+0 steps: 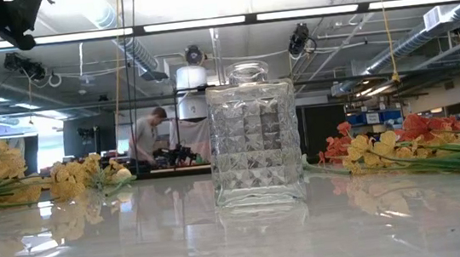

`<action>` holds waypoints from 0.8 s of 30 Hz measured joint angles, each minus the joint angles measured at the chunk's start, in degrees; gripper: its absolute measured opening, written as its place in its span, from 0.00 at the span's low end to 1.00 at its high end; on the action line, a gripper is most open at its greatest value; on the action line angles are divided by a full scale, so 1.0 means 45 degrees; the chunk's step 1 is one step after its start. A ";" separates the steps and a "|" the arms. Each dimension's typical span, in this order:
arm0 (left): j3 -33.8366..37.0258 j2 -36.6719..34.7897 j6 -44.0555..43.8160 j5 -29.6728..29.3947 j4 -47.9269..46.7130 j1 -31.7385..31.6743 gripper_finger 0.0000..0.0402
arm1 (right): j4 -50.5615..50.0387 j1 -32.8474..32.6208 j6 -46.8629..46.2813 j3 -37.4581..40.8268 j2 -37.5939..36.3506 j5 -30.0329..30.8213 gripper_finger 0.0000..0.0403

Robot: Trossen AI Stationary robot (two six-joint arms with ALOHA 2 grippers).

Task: Sort flowers into vase by color
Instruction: Put the middle red flowers into the top transparent vase

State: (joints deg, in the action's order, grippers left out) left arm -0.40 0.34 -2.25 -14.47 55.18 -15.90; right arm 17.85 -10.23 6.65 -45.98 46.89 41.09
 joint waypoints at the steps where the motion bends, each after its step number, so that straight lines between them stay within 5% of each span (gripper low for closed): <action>1: -0.0003 -0.0005 0.0002 0.0001 0.0003 0.0000 0.58 | -0.0336 0.0058 -0.0004 -0.0370 0.0306 0.0461 0.42; 18: -0.0005 0.0000 0.0001 -0.0003 0.0004 0.0000 0.58 | -0.2706 0.0669 0.2061 -0.5176 0.4733 0.9385 0.42; 24: -0.0003 0.0000 0.0002 0.0000 0.0000 0.0000 0.58 | -0.2251 0.0747 0.2560 -0.6365 0.5541 1.0298 0.42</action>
State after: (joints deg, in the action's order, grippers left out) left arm -0.42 0.34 -2.24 -14.46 55.18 -15.90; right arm 7.73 -6.87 18.17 -74.62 71.83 87.44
